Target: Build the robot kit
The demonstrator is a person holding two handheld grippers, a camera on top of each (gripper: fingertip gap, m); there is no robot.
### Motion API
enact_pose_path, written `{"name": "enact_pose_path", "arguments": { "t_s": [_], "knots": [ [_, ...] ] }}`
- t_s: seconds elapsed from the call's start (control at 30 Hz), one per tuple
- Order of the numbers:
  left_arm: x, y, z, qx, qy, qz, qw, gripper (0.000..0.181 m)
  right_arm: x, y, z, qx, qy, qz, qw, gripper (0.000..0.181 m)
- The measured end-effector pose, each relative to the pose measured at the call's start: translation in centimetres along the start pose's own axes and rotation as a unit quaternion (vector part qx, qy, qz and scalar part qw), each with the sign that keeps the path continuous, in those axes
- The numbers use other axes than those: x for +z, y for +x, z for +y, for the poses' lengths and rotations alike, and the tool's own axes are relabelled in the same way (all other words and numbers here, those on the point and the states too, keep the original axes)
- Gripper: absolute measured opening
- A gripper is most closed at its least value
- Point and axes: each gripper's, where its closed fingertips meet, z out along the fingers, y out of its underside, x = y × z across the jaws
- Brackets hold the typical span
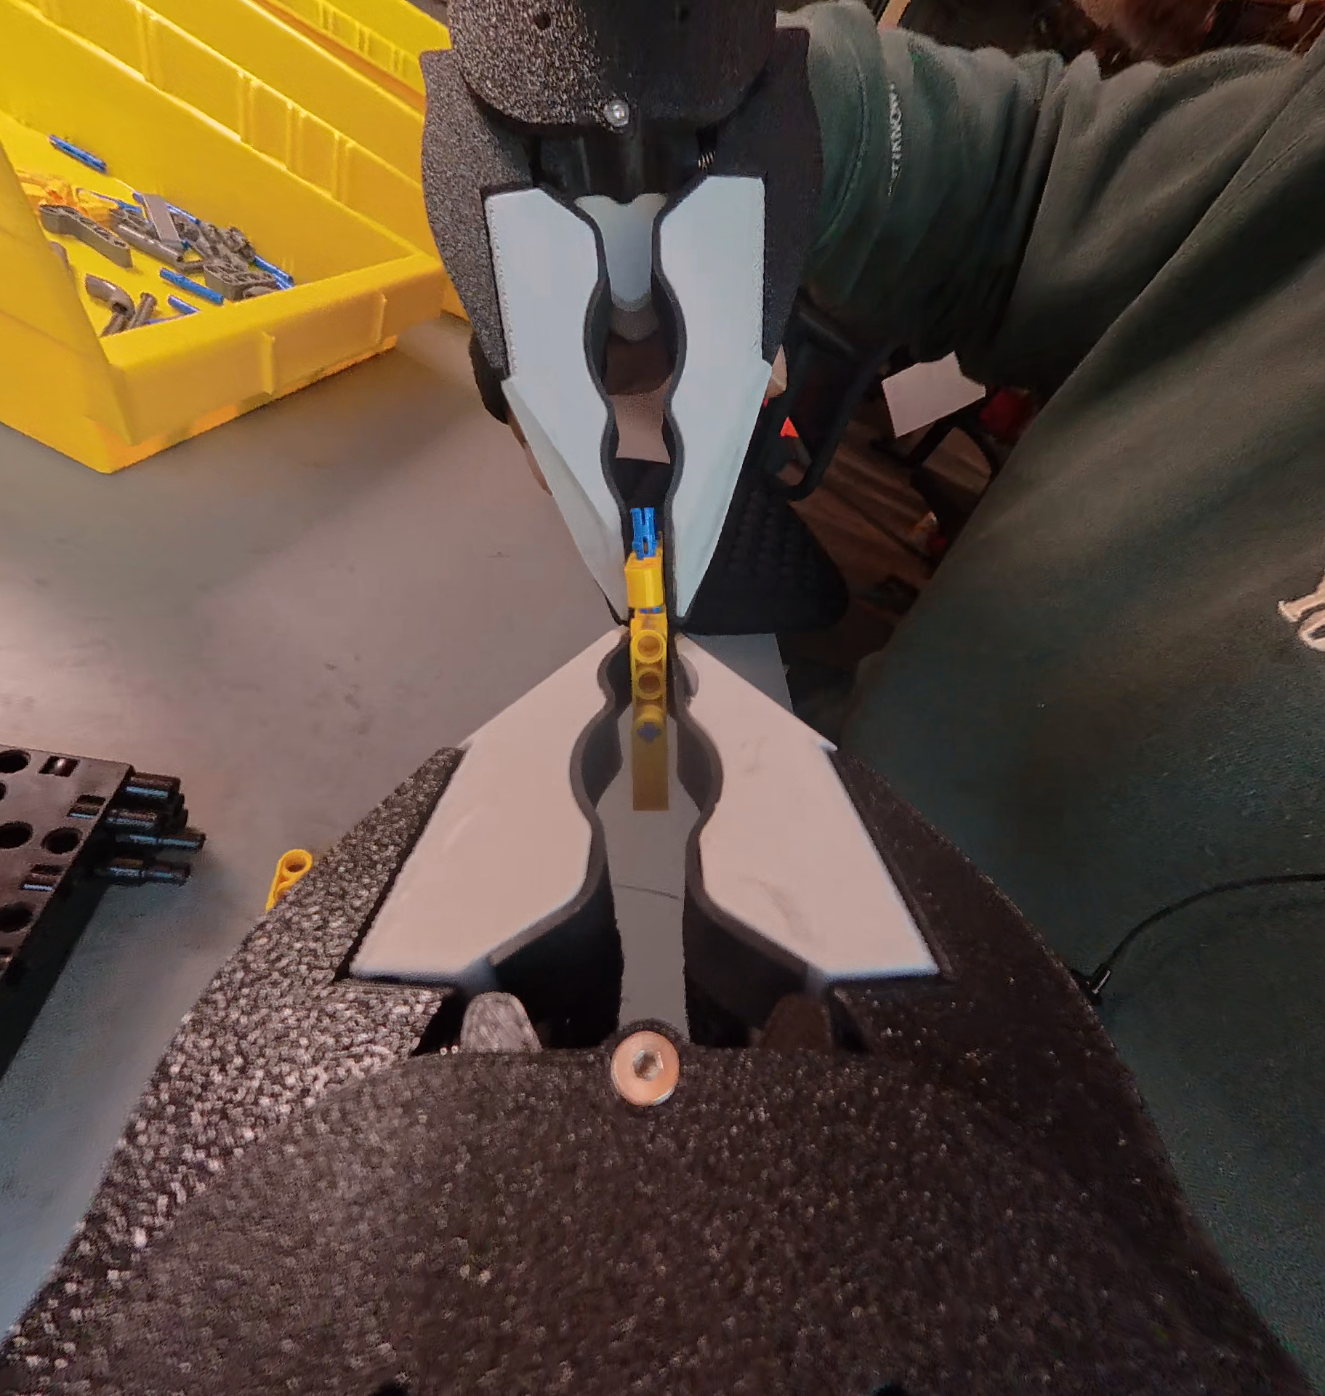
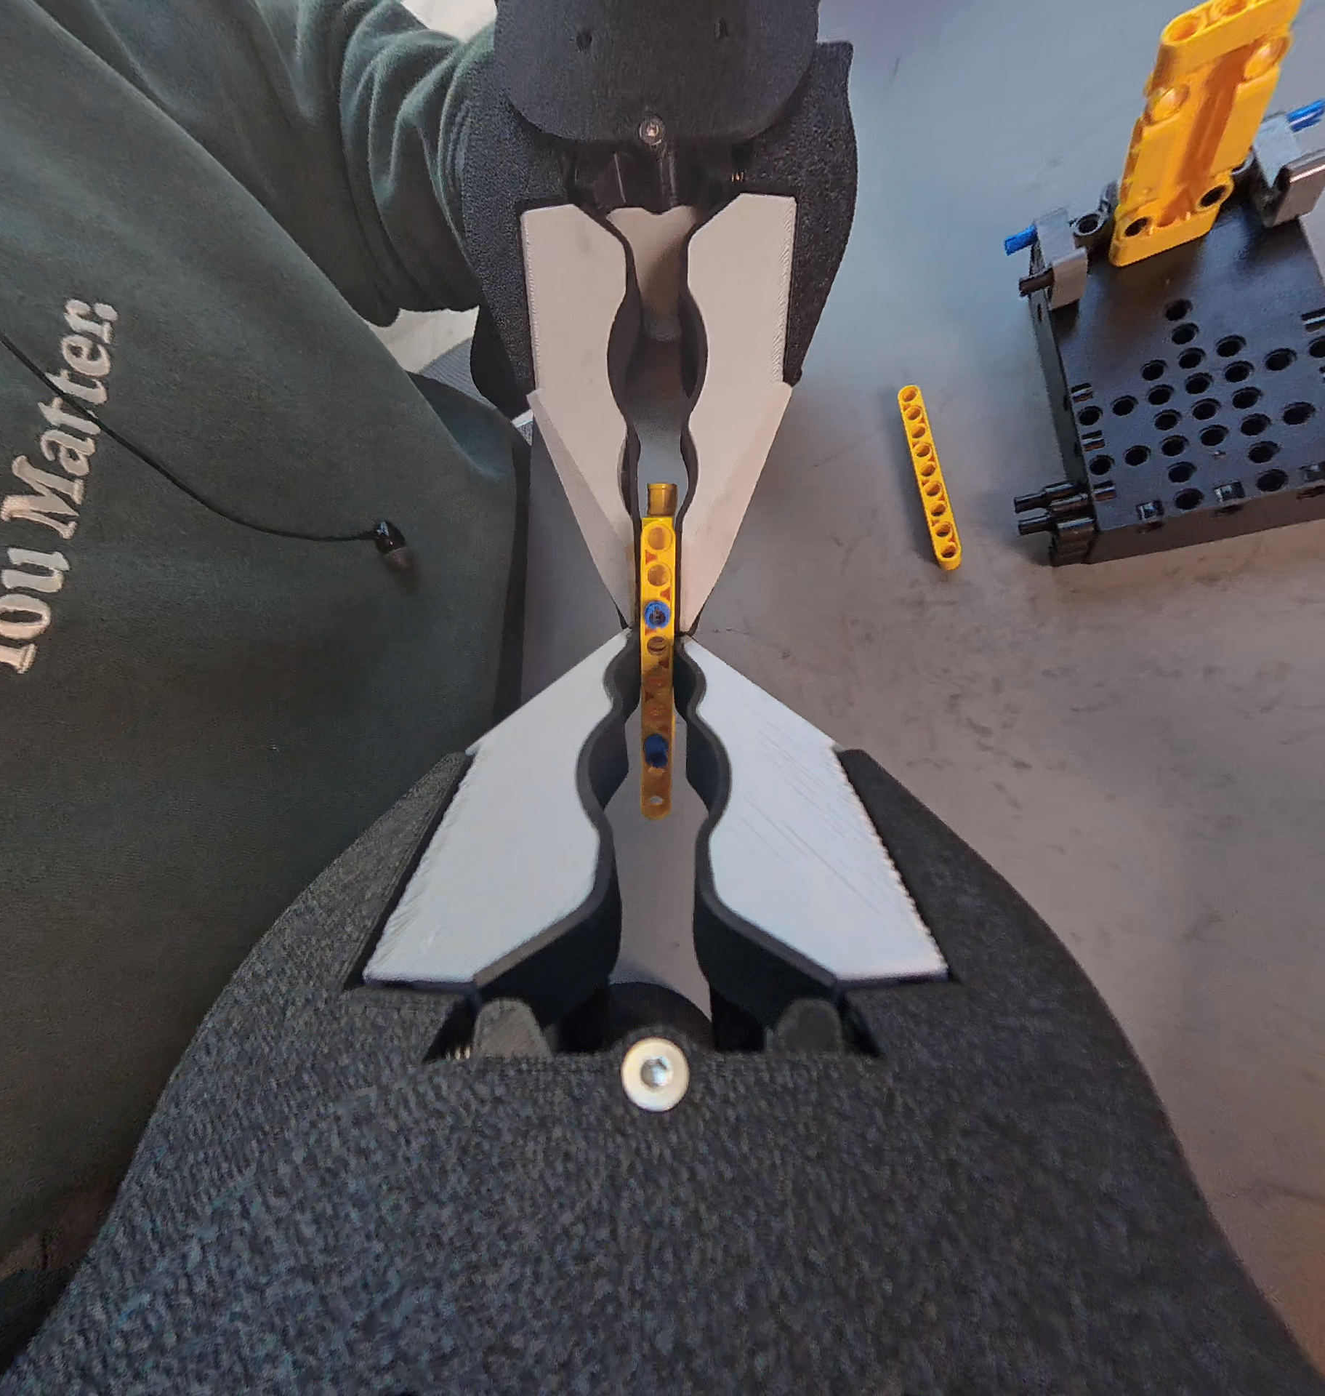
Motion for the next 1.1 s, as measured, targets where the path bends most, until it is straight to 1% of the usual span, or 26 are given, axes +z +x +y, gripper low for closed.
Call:
{"name": "enact_pose_path", "arguments": {
  "t_s": [0.1,0.17,0.37,0.63,0.8,0.97,1.1],
  "knots": [
    [-0.3,0.1,-1.0,-0.012,0.03,0.012,0.999,0.006,-0.8,-0.1,-0.8,-0.002,0.019,-0.002,1.0,0.008],
    [-0.5,0.1,-1.3,-0.01,0.039,0.011,0.999,0.006,-1.2,-0.2,-1.2,-0.007,0.02,0.002,1.0,0.014],
    [-0.9,0.1,-1.8,-0.014,0.057,0.012,0.998,0.006,-1.7,-0.3,-1.8,-0.022,0.026,0.017,0.999,0.008],
    [-1.0,0.1,-1.4,-0.024,0.053,0.017,0.998,0.006,-1.4,-0.1,-1.7,-0.006,0.042,0.014,0.999,0.009],
    [-1.2,-0.2,-1.2,-0.032,0.054,0.016,0.998,0.006,-1.3,0.1,-1.9,0.006,0.064,0.013,0.998,0.007],
    [-1.1,-0.5,-1.1,-0.032,0.054,0.009,0.998,0.006,-1.2,0.5,-1.9,0.043,0.084,0.003,0.996,0.007],
    [-0.8,-0.6,-0.7,-0.033,0.045,0.007,0.998,0.006,-0.9,0.7,-1.3,0.062,0.074,-0.004,0.995,0.007]
  ]
}}
